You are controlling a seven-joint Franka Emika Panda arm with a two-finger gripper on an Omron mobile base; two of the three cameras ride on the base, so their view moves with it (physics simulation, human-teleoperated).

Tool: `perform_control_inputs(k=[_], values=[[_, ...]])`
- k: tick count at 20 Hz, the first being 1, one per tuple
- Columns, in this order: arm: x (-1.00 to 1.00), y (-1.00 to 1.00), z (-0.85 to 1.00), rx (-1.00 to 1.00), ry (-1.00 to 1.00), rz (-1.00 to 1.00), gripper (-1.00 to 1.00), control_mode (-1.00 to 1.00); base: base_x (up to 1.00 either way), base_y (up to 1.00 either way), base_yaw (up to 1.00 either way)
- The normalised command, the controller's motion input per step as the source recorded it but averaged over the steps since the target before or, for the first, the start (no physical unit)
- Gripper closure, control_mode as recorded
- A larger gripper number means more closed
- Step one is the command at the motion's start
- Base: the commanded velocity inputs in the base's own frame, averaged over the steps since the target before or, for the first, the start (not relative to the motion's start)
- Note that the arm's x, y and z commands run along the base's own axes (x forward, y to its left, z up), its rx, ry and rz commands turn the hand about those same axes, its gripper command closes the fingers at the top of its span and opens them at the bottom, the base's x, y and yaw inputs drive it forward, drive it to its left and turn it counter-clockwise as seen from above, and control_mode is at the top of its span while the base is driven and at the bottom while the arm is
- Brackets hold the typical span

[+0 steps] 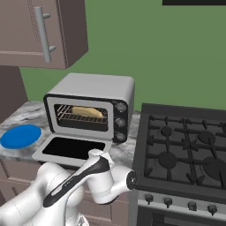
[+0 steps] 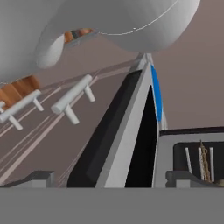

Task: Pull the toaster oven rack outwards. Pick up the baguette from the plate and place it on the toaster oven rack. Close the toaster oven door fully and set the temperature to the lowest setting.

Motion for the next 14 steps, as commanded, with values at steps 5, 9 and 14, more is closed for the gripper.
perform_control_inputs(k=[5, 9, 14], values=[[0.3, 0.12, 0.0, 0.0, 0.0, 0.0, -1.0, -1.0, 0.0, 0.0, 0.0], [0.41, 0.13, -0.12, -0.02, 0.0, -0.01, -1.0, -1.0, 0.0, 0.0, 0.0], [0.47, 0.0, -0.4, -0.04, 0.0, -0.05, -1.0, -1.0, 0.0, 0.0, 0.0]])
